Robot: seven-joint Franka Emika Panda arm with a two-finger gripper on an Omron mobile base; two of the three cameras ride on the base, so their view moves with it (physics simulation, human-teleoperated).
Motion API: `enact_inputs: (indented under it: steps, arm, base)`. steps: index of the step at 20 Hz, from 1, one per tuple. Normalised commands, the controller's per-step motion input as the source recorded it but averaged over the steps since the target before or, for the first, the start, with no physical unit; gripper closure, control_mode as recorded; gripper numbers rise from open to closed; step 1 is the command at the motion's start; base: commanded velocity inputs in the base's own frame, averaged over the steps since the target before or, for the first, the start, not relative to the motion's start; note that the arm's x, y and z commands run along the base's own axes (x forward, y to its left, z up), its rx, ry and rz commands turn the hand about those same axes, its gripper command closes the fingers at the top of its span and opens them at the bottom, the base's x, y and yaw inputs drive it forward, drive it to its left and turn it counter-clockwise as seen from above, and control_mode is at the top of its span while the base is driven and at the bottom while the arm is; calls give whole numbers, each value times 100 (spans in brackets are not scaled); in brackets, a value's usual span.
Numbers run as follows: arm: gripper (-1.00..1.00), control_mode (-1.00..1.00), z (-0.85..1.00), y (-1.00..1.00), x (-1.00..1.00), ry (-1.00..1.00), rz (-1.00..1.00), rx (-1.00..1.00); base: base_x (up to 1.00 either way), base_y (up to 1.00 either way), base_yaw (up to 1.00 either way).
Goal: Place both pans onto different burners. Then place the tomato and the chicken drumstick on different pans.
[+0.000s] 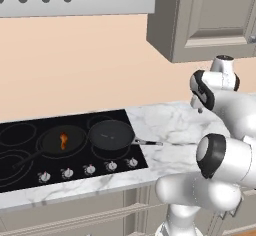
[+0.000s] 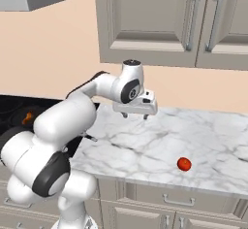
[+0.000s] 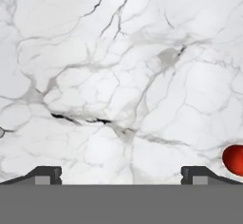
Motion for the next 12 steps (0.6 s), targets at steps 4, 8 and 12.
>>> enact_inputs:
  steps: [4,8,12]
  arm:
    - [-100,-100,-15,-62,-18,0,0,0]
    - [-100,-100,-19,-72,-12,0,0,0]
    - [-100,-100,-16,-69,-3,0,0,0]
  base:
    - [0,0,0]
    - [0,0,0]
    - [0,0,0]
